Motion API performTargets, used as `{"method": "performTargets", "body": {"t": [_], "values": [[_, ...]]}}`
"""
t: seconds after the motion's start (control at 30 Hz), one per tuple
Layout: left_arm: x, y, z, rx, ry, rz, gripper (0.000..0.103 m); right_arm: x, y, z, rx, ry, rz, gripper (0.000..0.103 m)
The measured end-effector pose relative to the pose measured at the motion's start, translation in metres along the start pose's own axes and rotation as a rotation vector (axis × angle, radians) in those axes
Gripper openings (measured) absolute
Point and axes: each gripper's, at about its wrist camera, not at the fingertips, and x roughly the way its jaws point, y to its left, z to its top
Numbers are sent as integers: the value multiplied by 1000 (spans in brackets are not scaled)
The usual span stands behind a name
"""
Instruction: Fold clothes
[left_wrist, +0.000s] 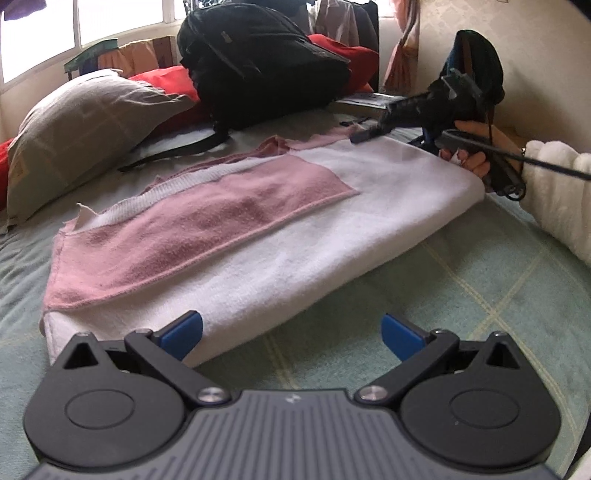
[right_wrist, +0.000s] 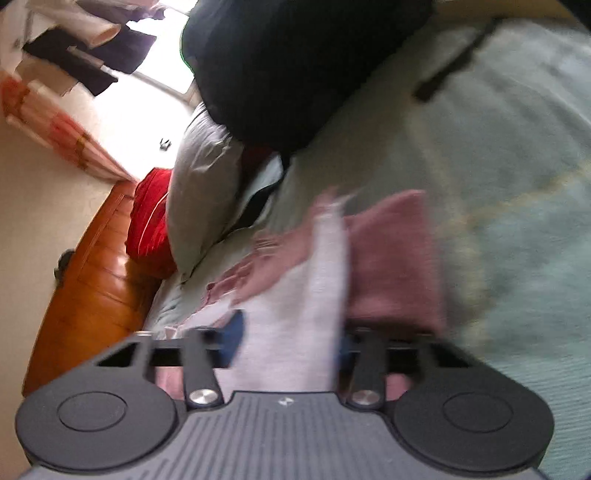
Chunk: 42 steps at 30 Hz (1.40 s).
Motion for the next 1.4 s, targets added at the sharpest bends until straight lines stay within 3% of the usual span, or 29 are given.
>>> {"method": "performTargets", "body": {"t": [0.1,0.17,0.23,0.3,0.33,0.37,0.43,0.47,0.7,0.87,0.93,1.07,1.17,1.2,1.23,1.4], "values": [[1,-1,-2,1,9,2,102,-6,-24,-1,103,-20,77,10],[0,0,-2,3,12,6,102,-6,-13,-1,71,-19,26,11],[-1,1,-3,2,15,9,102,-5,5,1,33,-14,-31,18],[-1,2,-4,-1,18,14,102,-4,17,5,-7,-5,-45,39],[-1,2,-5,-4,18,18,102,-3,20,5,-21,-7,-49,42],[-1,2,-6,-6,19,21,102,-1,21,4,-32,-12,-69,41],[-1,3,-7,-11,21,25,102,4,24,2,-52,-21,-116,17],[-1,3,-7,-11,21,27,102,4,24,1,-50,-26,-144,11],[-6,9,-10,-12,24,45,102,-31,44,6,-44,-130,-159,10],[-12,15,-14,-20,22,46,102,-43,43,1,-55,-132,-216,10],[-14,16,-15,-20,22,44,102,-39,31,-1,-16,-120,-191,10],[-11,19,-14,-17,31,44,102,-33,9,-6,60,-100,-140,16],[-11,18,-13,-23,29,49,102,-49,13,-12,63,-139,-123,31],[-12,17,-14,-22,26,46,102,-54,19,-17,41,-148,-134,42],[-14,16,-14,-17,24,44,102,-54,30,-25,-13,-150,-164,47],[-17,13,-12,-1,14,46,102,-55,82,-64,-287,-161,-309,55]]}}
